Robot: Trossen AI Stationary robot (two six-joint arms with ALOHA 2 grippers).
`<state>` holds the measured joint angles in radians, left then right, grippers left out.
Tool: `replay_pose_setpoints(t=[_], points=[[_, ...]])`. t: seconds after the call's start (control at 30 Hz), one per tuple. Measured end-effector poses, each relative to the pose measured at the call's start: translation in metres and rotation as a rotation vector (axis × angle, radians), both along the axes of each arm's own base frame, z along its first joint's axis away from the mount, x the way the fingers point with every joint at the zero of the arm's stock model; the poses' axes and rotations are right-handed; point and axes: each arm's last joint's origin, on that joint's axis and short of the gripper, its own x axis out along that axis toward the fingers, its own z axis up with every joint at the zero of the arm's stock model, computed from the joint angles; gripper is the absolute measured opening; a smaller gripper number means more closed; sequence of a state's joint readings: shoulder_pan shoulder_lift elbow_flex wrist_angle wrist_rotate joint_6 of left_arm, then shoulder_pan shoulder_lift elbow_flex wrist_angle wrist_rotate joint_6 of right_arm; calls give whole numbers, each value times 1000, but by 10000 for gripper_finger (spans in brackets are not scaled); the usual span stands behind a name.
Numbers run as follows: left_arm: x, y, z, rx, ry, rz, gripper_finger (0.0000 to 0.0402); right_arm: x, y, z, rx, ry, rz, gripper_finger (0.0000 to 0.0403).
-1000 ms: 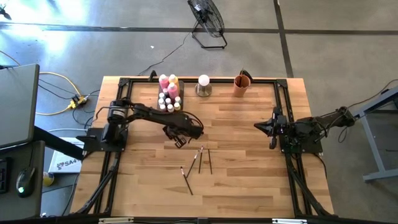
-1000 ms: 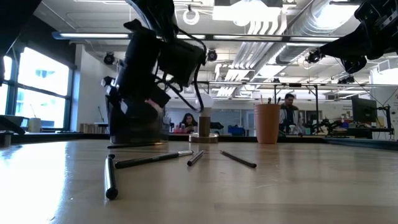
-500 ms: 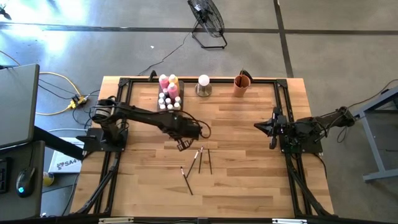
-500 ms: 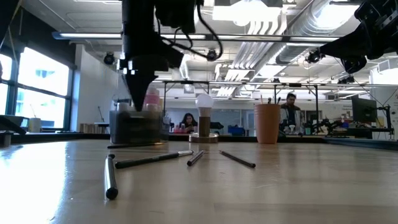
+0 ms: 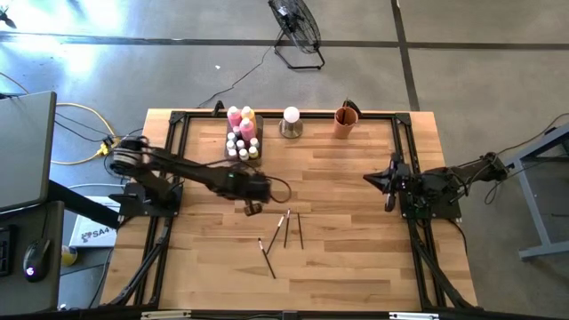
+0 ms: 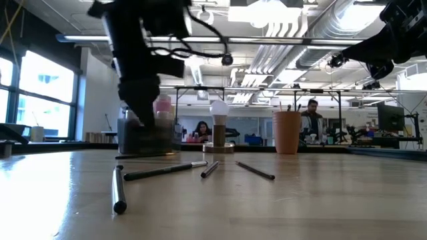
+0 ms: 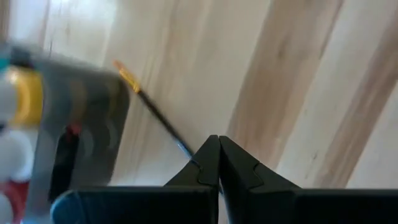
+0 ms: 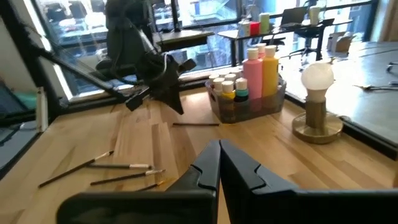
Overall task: Pick & Place Paint Supplies
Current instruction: Put the orange paintbrush into the orange cup
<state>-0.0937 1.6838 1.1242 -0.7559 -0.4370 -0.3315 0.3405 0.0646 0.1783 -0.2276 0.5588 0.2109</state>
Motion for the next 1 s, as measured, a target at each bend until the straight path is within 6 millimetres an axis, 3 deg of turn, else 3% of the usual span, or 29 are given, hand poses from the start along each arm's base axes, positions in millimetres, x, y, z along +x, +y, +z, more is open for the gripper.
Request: replay_pose_setpoints(t=[0.17,0.33,0.5,1.0], points=[[-39,4,-8,-33,-125,50,0,0,-1,1,-7,-9,-51,2],[-61,5,11,-85,-221,16,0,0,-2,1,-8,-10,-63,2],[-67,5,28,-102,-306,9,0,0,-2,1,-9,-7,-59,2],[-65,5,29,-140,-367,104,6,0,-1,0,-7,1,-17,2]])
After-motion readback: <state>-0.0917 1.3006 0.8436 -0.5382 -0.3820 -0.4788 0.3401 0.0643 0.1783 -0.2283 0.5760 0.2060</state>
